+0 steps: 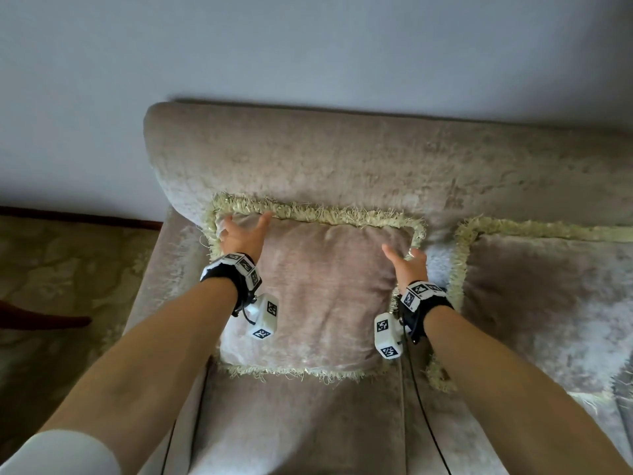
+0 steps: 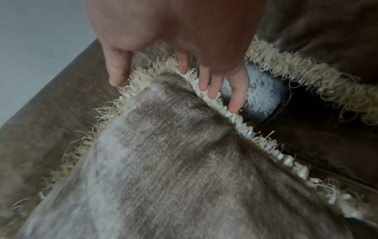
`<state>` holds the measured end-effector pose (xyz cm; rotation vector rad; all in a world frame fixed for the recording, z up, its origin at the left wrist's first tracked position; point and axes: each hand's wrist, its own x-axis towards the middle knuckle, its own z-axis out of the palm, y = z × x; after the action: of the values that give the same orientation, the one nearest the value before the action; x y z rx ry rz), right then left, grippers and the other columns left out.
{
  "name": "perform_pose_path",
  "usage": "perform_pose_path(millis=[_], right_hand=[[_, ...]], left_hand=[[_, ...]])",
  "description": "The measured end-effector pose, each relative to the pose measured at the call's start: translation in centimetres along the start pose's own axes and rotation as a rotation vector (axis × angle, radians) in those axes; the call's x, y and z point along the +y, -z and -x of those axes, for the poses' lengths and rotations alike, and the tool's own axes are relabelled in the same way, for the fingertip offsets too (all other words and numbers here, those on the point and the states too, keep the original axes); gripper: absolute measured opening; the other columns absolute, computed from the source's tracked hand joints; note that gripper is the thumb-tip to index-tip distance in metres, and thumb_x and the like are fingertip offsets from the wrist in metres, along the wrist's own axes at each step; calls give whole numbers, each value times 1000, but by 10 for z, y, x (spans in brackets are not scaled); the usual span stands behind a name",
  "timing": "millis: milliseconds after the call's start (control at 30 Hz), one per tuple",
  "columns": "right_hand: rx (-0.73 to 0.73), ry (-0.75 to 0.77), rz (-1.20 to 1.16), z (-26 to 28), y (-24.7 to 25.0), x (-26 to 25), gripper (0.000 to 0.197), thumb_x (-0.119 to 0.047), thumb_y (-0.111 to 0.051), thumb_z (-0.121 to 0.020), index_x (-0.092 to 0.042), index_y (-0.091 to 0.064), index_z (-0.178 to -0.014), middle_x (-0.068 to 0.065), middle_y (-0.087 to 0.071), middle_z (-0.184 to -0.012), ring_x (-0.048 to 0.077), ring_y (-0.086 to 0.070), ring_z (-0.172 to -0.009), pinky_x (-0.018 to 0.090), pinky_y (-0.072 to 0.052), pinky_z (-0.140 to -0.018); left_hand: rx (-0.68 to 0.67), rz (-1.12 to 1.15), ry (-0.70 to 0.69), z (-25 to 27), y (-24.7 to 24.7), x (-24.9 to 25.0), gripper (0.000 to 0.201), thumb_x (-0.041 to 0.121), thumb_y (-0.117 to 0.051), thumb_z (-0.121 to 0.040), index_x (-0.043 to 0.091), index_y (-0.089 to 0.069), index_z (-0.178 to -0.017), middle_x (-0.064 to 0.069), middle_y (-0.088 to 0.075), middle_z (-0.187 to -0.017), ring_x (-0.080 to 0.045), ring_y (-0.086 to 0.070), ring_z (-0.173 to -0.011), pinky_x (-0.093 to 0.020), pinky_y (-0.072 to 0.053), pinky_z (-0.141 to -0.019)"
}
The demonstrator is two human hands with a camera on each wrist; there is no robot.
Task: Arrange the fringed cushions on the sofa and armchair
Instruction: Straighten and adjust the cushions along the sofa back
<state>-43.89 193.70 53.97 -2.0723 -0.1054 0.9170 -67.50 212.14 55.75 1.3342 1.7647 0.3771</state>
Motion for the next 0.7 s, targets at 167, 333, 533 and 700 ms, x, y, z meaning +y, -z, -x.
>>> perform_pose_path(millis=[167, 333, 533, 700], right_hand=[[29, -62, -1, -22, -12, -8, 112, -65, -70, -73, -10, -14, -152, 14, -30, -155, 33, -36, -138, 51, -33, -111], [67, -164, 82, -40, -19, -12, 133, -84, -62, -59, -9, -5, -153, 18, -27, -156, 38, -35, -138, 54, -29, -112], [8, -199, -43, -56, -30, -5, 112, -66, -65, -77, -10, -8, -154, 12, -23, -158, 32, -28, -143, 48, -22, -116], [62, -142, -96, -51, -35, -7, 97, -62, -67, -79, -7, -29, -149, 9, -41, -149, 26, -41, -135, 38, -28, -112]], left_hand=[[93, -92, 99, -27, -7, -2, 114, 78, -60, -69, 17, -11, -152, -21, -17, -157, -40, -19, -143, -57, -21, -115], [171, -81, 247, -53, -11, -3, 121, 79, -66, -64, 20, -8, -153, -20, -4, -160, -39, -5, -146, -55, -12, -118], [73, 5, 241, -63, -13, -12, 117, 78, -57, -72, 8, -9, -153, -27, -31, -151, -47, -36, -134, -55, -31, -111], [-58, 25, 239, -66, -1, -21, 89, 87, -46, -66, 35, -44, -138, -15, -42, -136, -42, -48, -121, -58, -41, -100]])
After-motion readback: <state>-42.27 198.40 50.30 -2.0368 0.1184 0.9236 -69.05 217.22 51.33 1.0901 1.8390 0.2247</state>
